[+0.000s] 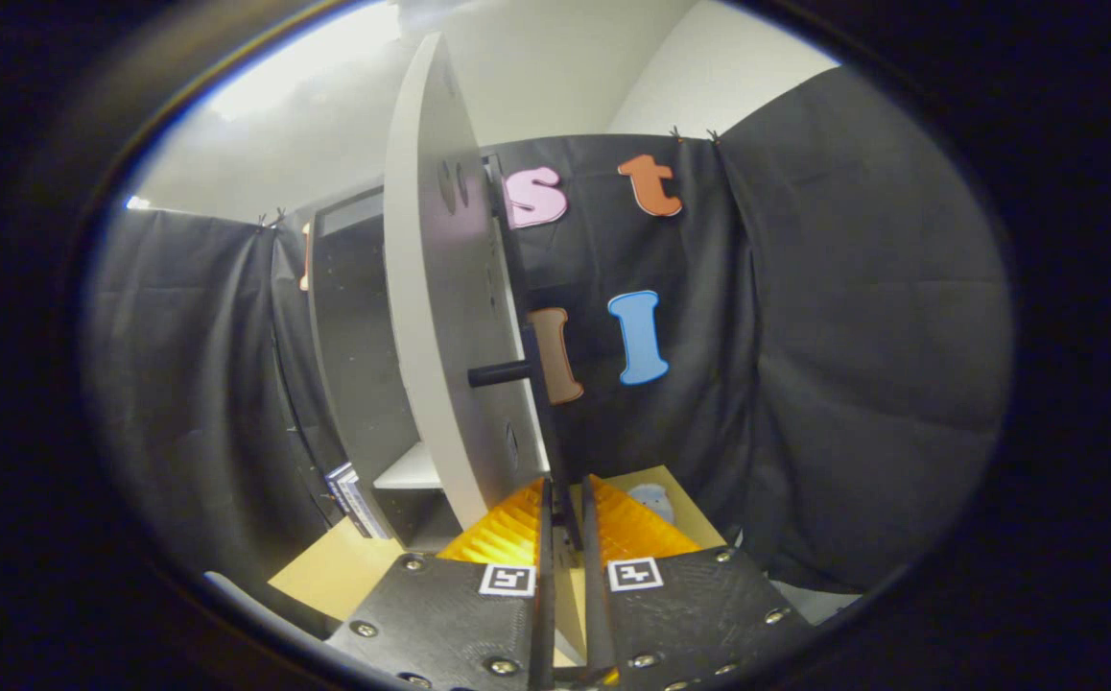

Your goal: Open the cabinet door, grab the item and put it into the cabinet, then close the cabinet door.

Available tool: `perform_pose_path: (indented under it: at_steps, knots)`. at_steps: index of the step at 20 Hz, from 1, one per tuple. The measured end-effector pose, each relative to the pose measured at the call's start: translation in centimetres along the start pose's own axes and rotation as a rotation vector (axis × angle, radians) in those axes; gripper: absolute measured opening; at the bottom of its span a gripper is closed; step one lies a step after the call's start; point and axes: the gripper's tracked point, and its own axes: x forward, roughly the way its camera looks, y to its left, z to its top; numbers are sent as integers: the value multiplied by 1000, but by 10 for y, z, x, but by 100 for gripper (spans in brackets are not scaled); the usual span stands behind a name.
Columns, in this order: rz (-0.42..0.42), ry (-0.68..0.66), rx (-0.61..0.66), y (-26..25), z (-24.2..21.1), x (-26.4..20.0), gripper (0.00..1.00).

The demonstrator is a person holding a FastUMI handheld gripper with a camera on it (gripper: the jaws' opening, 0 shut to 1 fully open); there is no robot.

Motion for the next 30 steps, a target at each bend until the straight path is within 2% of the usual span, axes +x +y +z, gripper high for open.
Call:
perform_pose_path:
  at_steps: [3,8,11,15,17,18,19,22,23,26,30]
  knots:
    - [14,2,19,4,0,0,13]
    - [-34,-26,3,-2,6,-3,13]
    - [-95,-66,-26,-9,15,-4,13]
    - [-43,-81,63,20,16,-3,13]
    - [-35,-49,50,26,7,-8,27]
    - [-38,-31,34,25,3,-12,27]
    - [-39,-9,18,27,-3,-12,34]
    - [-23,25,-18,37,-11,-16,36]
    - [-18,33,-30,40,-14,-14,44]
    - [-8,62,-50,51,-25,-13,52]
    - [-6,96,-66,62,-43,-8,72]
